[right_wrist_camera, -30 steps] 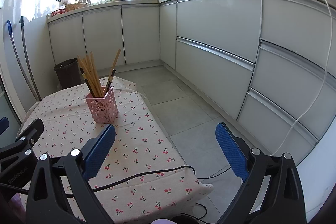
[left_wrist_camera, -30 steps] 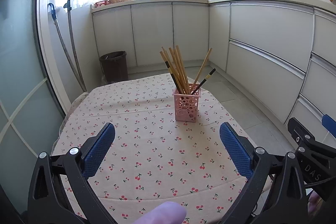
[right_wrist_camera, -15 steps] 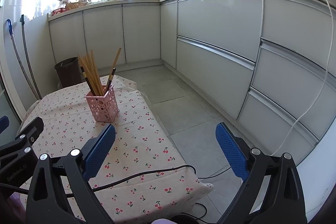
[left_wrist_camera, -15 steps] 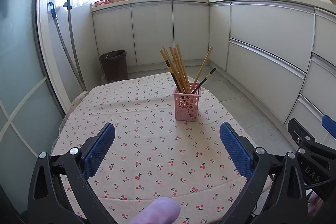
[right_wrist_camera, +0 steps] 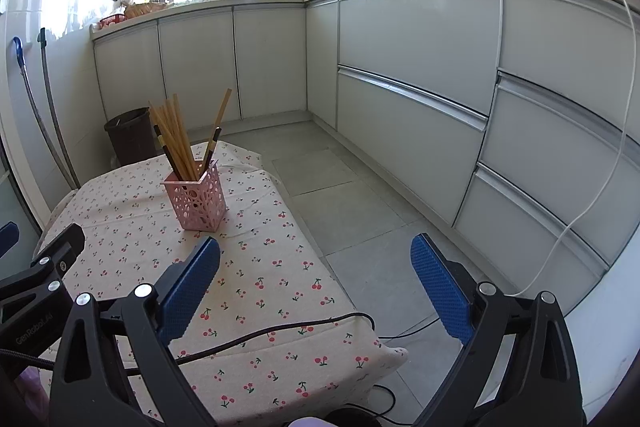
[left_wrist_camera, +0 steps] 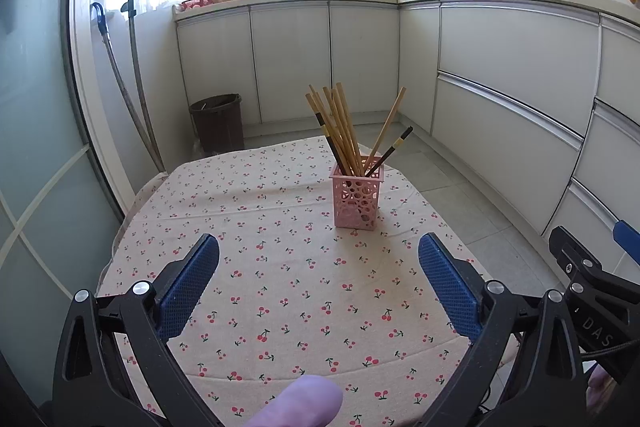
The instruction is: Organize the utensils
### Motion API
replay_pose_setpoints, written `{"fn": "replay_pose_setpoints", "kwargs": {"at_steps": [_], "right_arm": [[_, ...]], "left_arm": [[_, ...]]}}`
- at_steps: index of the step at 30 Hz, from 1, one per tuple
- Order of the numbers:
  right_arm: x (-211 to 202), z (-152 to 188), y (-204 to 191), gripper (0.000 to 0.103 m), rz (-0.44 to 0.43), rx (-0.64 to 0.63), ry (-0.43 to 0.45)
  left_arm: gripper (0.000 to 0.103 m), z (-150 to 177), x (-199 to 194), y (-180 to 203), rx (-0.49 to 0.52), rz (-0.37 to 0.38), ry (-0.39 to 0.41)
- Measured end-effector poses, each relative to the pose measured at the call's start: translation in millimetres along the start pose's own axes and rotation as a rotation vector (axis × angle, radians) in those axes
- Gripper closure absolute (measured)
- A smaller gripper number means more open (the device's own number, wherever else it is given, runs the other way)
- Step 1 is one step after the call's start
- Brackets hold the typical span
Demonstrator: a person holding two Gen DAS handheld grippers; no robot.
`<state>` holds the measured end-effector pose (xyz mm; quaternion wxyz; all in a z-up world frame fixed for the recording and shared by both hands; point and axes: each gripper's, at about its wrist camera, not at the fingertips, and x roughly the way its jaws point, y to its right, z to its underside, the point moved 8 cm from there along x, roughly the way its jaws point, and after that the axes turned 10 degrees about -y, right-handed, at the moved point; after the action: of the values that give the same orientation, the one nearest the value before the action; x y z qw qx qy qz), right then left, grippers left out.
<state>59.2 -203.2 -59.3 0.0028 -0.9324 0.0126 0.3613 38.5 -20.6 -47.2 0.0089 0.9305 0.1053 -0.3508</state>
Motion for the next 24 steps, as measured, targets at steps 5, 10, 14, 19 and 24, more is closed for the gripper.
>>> {"fn": "replay_pose_setpoints", "kwargs": {"at_steps": [5, 10, 14, 19, 24], "right_arm": [[0.1, 0.1, 0.0, 0.010, 0.000, 0.000, 0.000], [0.8, 0.5, 0.0, 0.010, 0.000, -0.001, -0.003], [1.8, 2.0, 0.1, 0.010, -0.002, 0.001, -0.008], [2.0, 1.5, 0.1, 0.010, 0.001, 0.001, -0.003], [2.6, 1.0, 0.9, 0.010, 0.000, 0.001, -0.004]], "left_arm": [[0.007, 0.1, 0.2, 0.2, -0.002, -0.001, 0.000], [0.007, 0.5, 0.5, 0.1, -0.001, -0.001, -0.002], [0.007, 1.2, 1.5, 0.2, -0.001, -0.003, -0.005], [0.007, 1.4, 1.8, 0.5, -0.001, -0.004, -0.005], [0.007, 1.3, 2.6, 0.6, -0.001, -0.004, -0.006]]}}
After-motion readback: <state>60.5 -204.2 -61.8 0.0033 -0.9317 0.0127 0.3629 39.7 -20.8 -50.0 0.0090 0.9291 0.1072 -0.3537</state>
